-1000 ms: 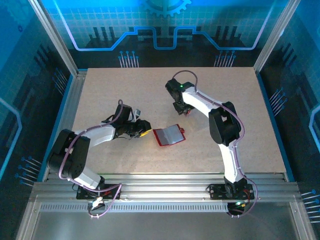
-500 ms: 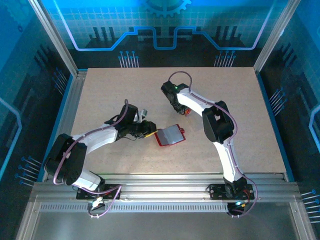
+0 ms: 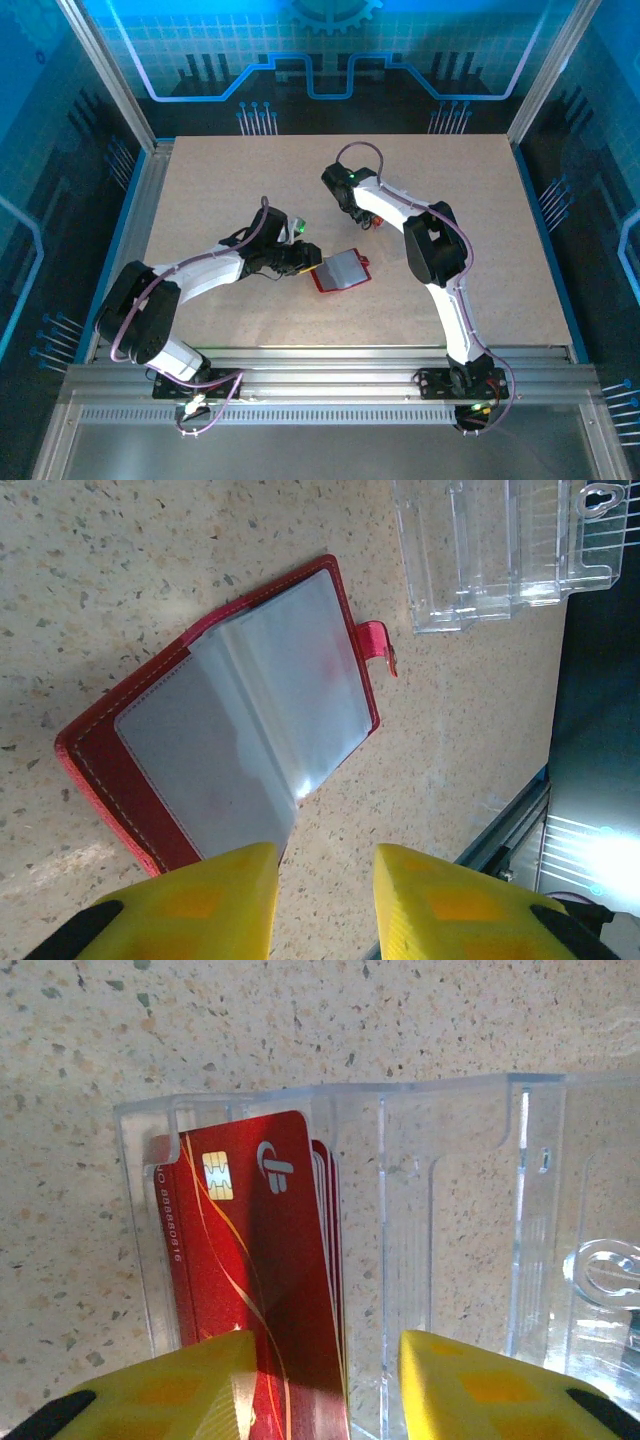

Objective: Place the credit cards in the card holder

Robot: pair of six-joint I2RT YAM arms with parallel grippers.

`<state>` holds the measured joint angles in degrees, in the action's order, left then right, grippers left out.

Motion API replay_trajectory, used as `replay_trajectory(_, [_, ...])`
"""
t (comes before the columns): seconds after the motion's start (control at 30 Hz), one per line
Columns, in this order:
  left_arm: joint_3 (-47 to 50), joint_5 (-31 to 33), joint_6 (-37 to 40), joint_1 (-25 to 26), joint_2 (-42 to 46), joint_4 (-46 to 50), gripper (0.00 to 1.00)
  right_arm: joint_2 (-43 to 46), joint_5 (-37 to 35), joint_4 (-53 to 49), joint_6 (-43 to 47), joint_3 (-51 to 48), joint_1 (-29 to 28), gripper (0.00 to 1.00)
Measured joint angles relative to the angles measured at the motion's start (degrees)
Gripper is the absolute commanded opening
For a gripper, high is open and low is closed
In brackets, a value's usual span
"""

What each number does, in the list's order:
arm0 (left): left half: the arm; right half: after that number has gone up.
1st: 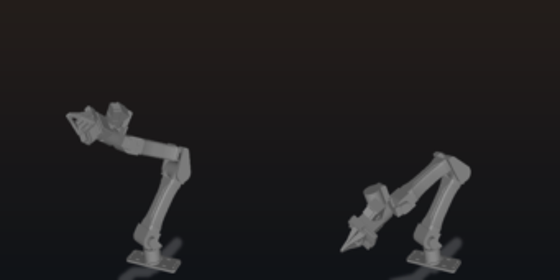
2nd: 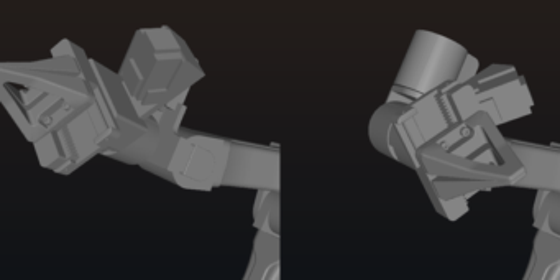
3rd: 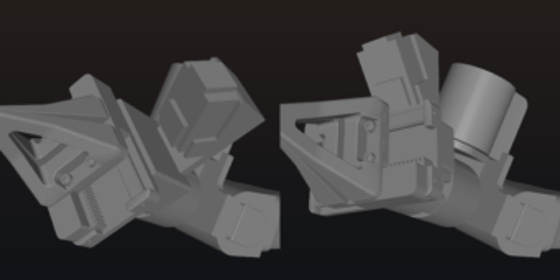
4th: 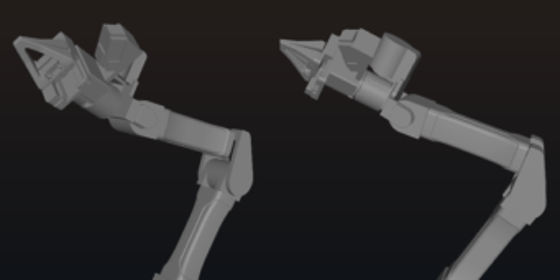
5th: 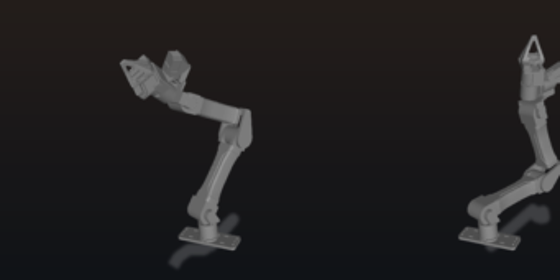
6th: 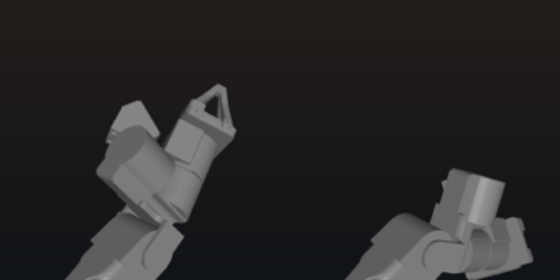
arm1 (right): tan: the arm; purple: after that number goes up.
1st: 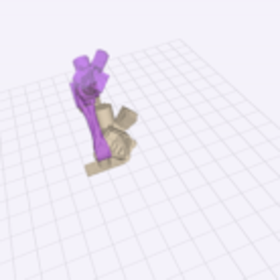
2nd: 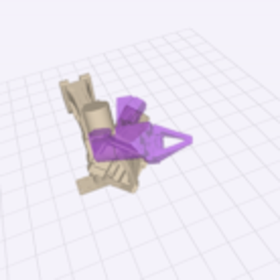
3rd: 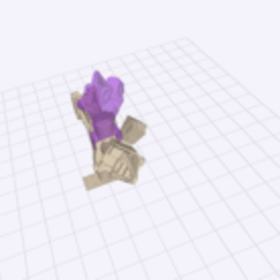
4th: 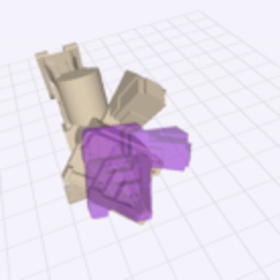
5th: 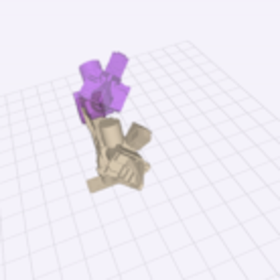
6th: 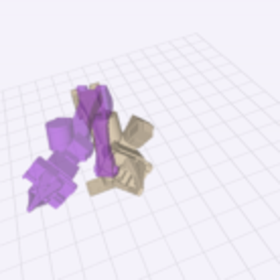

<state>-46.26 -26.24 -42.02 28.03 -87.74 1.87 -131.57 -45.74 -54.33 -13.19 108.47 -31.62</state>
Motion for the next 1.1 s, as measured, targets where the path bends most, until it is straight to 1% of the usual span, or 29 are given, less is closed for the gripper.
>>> replay_trajectory(0.33, [0.0,0.1,0.0,0.0,-0.8,0.0,0.32,0.0,-0.8,-0.1,0.8,0.0,0.0,0.33])
replay_trajectory(0.97, [0.0,0.1,0.0,0.0,-0.9,0.0,0.32,0.0,-1.9,-1.6,1.2,1.2,0.0,0.31])
replay_trajectory(1.0, [0.0,0.1,0.0,0.0,-1.0,0.0,0.32,0.0,-1.9,-1.6,1.2,1.2,0.0,0.32])
replay_trajectory(1.07, [0.0,0.1,0.0,0.0,-1.0,0.0,0.32,0.0,-1.8,-1.8,1.1,1.2,0.1,0.4])
replay_trajectory(1.1, [0.0,0.1,0.0,0.0,-1.1,0.0,0.32,0.0,-1.7,-1.8,1.2,1.2,0.1,0.42])
